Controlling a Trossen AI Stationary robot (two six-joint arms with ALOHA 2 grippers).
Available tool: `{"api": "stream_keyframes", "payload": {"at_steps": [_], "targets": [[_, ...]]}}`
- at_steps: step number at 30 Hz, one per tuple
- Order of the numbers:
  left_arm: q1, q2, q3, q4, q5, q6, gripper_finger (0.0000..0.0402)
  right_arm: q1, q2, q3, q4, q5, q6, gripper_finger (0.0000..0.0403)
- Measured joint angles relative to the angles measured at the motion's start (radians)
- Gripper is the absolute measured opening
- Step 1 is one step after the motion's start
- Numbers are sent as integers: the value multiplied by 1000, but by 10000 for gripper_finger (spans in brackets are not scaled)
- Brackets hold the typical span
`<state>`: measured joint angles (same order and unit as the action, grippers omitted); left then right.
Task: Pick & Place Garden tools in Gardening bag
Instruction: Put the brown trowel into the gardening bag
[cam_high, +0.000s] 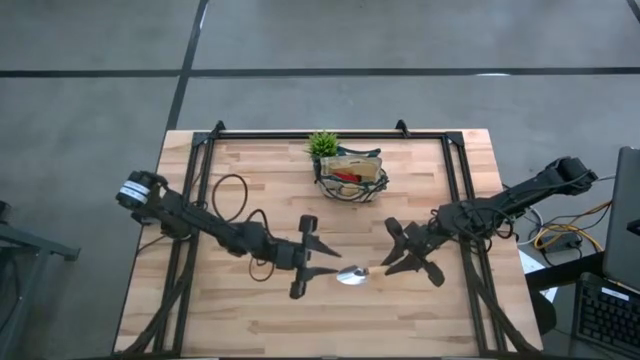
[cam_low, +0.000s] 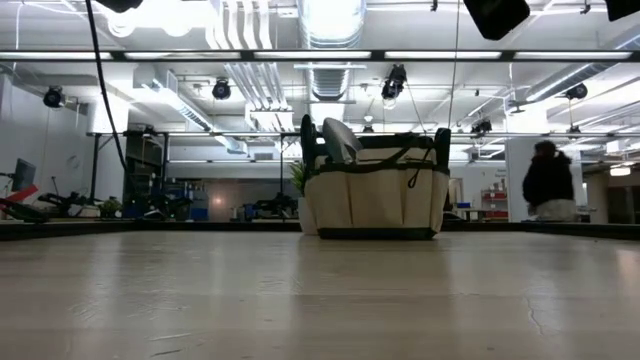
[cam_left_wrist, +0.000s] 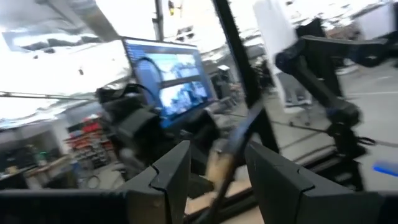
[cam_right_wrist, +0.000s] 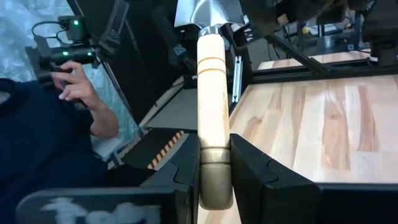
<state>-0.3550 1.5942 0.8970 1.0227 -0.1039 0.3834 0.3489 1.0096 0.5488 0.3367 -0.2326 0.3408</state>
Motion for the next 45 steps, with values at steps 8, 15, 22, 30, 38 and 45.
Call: {"api": "stream_keyframes", "payload": {"at_steps": [8,15,22,30,38,45], "targets": [[-1,-2,3,-10,87,-23,159,0,13,0,18,-8,0,52],[0,-1,21,-10,87,-45,159,0,48,0,42,20,0,52],[0,0,20,-13,117,-72,154,-12,80,1,69,23,0,52],[0,1,23,-29,125,-88,91,-32,120,1,96,26,14,54],[1,1,22,-28,120,-82,10,-39,134,1,90,19,34,54],[2,0,22,-29,117,-88,8,-40,134,0,91,24,29,54]]}}
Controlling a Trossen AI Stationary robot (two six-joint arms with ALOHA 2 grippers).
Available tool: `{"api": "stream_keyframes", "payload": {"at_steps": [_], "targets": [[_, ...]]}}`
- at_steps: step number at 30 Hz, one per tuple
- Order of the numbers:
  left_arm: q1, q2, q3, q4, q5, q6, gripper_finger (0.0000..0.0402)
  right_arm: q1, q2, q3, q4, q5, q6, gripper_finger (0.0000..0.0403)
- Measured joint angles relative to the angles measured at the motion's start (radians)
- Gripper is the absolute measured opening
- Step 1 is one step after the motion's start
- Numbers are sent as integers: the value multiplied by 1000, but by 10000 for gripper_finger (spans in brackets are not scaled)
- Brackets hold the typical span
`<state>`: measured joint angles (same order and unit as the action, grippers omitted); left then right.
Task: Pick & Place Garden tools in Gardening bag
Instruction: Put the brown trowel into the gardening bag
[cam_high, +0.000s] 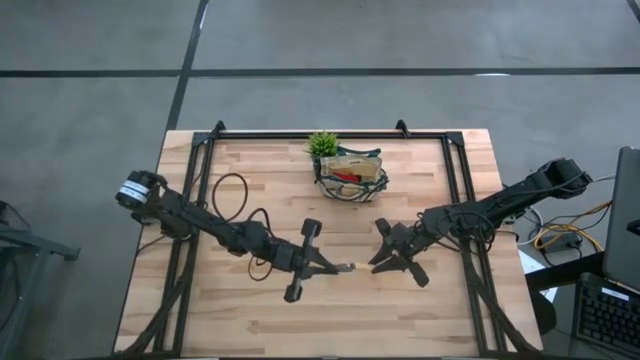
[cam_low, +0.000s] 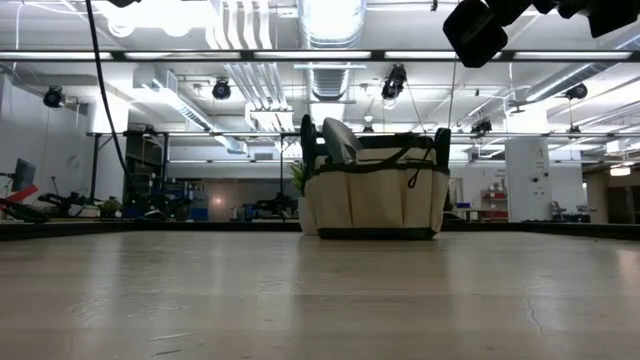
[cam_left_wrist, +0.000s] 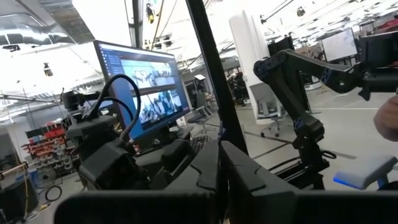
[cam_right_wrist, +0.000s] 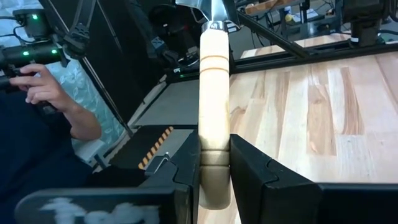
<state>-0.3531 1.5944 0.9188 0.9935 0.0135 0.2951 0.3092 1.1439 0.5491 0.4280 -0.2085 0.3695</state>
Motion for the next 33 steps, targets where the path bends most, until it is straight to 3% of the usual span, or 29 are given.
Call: {"api": "stream_keyframes", "payload": {"at_steps": [4,19,28,33], "targets": [[2,-2,-1,-15,2,0,9,0,0,-2,11,0,-3,54],[4,1,-8,-79,-51,-19,110,0,-3,1,48,-30,-27,54],[4,0,-4,-69,-51,-10,109,0,-4,1,49,-28,-25,54],[4,0,3,-69,-51,-14,78,0,-4,1,50,-26,-25,54]]}}
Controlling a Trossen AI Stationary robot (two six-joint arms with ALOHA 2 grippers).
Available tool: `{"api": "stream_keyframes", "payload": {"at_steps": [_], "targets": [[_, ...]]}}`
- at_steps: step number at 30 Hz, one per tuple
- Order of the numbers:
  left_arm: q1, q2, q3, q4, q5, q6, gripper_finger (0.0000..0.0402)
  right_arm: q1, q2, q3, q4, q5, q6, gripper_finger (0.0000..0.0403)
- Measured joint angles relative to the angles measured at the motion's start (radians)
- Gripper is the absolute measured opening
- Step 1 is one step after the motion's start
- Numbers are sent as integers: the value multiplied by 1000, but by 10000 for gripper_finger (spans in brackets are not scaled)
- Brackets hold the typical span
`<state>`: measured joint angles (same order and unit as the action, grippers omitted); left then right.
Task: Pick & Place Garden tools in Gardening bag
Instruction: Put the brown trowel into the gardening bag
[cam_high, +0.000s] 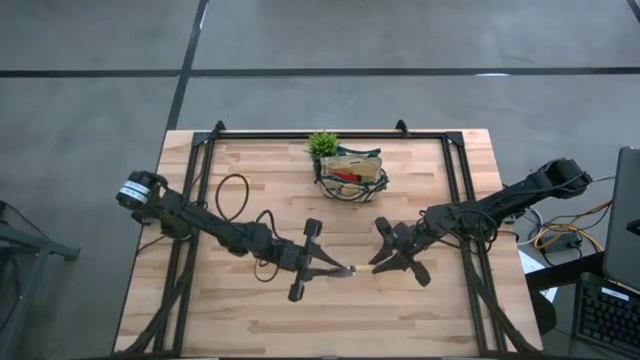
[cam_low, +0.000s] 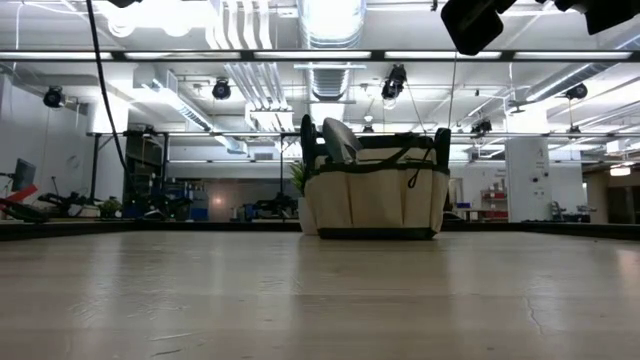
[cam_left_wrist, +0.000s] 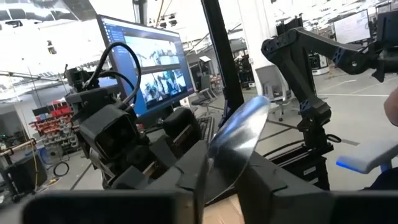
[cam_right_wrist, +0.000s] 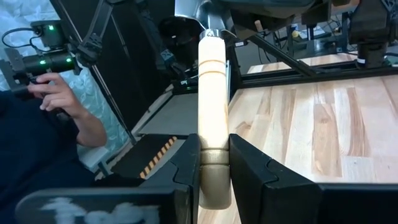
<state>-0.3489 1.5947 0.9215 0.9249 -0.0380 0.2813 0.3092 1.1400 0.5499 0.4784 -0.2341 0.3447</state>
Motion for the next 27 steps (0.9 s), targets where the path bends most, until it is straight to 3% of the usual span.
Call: {"api": "stream_keyframes", "payload": {"at_steps": [6,11,18,27], "targets": [[4,-1,0,18,-25,3,10,0,0,0,-13,11,8,54],[2,-1,0,8,-74,-1,7,0,0,0,-31,29,46,75],[2,-16,0,-27,-119,-109,3,0,-2,0,-77,36,51,150],[16,-58,1,-87,-183,-106,2,1,-2,-6,-306,84,65,210]]}}
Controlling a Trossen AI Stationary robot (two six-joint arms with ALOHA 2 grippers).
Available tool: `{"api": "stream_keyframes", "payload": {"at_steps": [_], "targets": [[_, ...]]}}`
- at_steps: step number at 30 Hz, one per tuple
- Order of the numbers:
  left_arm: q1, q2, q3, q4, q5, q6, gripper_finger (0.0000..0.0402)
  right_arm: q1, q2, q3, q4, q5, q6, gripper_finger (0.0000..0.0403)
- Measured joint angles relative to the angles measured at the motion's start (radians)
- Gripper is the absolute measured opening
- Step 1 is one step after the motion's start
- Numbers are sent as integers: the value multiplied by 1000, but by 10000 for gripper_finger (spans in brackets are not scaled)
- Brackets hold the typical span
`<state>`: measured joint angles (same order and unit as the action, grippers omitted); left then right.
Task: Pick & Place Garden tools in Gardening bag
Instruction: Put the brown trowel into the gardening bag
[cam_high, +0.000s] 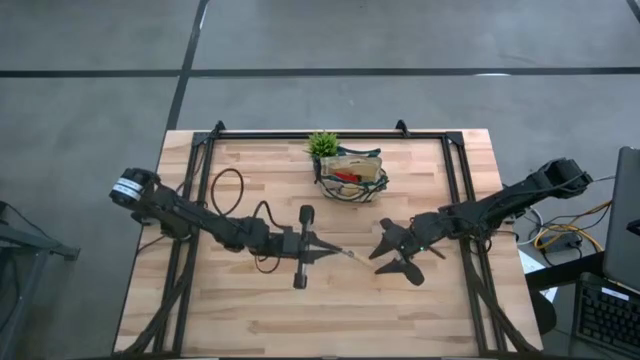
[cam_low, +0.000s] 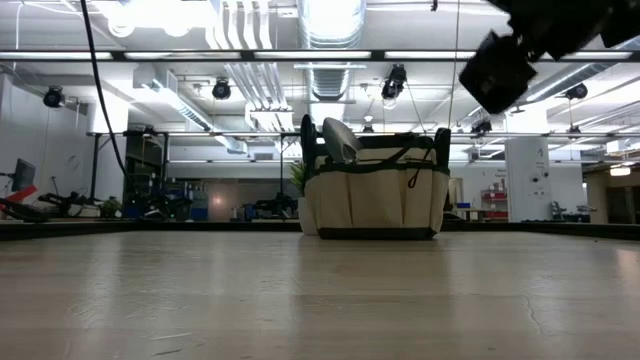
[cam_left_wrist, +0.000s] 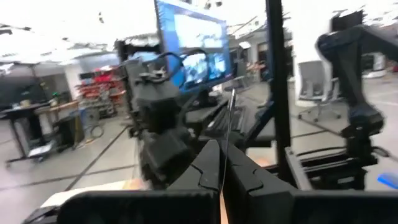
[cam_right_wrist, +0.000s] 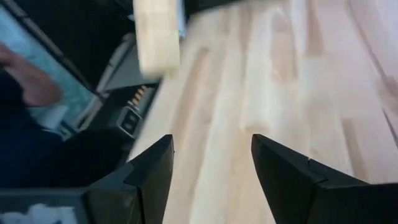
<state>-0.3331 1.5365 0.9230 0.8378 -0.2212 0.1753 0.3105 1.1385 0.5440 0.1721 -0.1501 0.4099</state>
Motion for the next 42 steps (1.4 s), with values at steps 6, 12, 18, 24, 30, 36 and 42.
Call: {"api": "stream_keyframes", "payload": {"at_steps": [6,12,18,24,30,36,42], "targets": [[69,-33,12,-149,-130,-44,1,1,0,-61,-20,92,57,216],[161,-30,96,-372,-151,-28,1,1,0,-96,-20,146,86,215],[246,-30,126,-445,-171,6,2,1,0,-97,-13,154,88,215],[344,-13,122,-500,-129,-22,1,1,0,-98,-9,154,87,215],[372,21,122,-494,-111,-32,1,1,0,-98,0,162,85,216],[376,56,124,-495,-114,-20,1,1,0,-102,0,180,85,215],[398,79,141,-491,-117,-20,2,1,0,-107,4,180,85,215]]}}
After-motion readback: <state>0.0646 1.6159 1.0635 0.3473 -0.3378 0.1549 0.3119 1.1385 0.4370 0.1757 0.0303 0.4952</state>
